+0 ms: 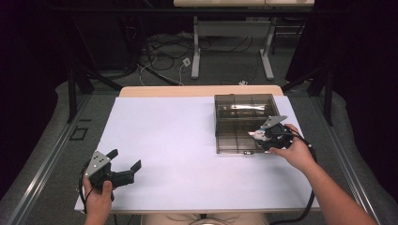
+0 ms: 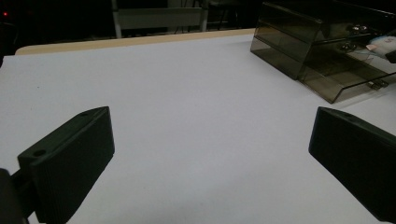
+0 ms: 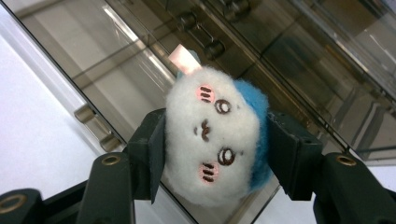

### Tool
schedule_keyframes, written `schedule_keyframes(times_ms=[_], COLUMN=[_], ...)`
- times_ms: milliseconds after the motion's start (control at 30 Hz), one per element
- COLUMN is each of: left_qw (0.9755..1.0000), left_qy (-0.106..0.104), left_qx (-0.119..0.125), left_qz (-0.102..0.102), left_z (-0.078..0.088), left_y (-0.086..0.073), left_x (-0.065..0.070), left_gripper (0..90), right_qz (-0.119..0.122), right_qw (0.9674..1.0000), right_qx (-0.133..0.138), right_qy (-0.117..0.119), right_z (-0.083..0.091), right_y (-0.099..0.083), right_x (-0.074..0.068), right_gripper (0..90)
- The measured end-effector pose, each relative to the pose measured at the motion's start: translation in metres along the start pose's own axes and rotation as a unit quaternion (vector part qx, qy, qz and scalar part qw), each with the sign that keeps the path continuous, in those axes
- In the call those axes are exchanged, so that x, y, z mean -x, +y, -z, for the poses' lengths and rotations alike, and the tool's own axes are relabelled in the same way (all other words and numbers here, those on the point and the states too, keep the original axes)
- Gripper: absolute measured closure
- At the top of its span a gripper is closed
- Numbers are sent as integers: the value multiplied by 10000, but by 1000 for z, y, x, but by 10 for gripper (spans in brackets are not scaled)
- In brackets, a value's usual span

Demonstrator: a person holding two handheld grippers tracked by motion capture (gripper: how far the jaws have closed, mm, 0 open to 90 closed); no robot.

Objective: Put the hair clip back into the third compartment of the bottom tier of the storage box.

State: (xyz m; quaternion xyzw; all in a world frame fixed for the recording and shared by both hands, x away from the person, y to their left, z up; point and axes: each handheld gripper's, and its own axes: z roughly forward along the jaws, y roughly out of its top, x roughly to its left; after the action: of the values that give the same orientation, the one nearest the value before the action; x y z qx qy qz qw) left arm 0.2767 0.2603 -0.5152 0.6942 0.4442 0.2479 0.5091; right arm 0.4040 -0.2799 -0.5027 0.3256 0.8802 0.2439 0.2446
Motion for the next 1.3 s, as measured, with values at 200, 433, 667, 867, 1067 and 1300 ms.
schedule_keyframes(times_ms=[200,433,667,867,1067,1300], left_qw=[10000,10000,10000,10000,10000,10000], left_qy=[-1,7,0,4,9,0], left_qx=[-12,-6,-20,-19,-20,-47], left_qz=[-3,6,-18,-6,-20,-43], left_z=[0,0,-1,-1,-1,-1], left_y=[0,0,0,0,0,0], left_x=[0,0,0,0,0,0], left_gripper=[4,4,5,5,5,4], right_qz=[-30,-84,-132,-97,-151,-201], right_qw=[10000,9998,9995,9993,9993,9991], right_qx=[-28,-155,-264,-344,-313,-288], right_qy=[-64,-71,-102,-113,-157,-222], right_z=[-3,-6,-11,-13,-15,-13], right_y=[-4,-8,-10,-9,-9,-10], right_x=[3,6,7,7,7,9], right_gripper=[428,429,428,425,408,368])
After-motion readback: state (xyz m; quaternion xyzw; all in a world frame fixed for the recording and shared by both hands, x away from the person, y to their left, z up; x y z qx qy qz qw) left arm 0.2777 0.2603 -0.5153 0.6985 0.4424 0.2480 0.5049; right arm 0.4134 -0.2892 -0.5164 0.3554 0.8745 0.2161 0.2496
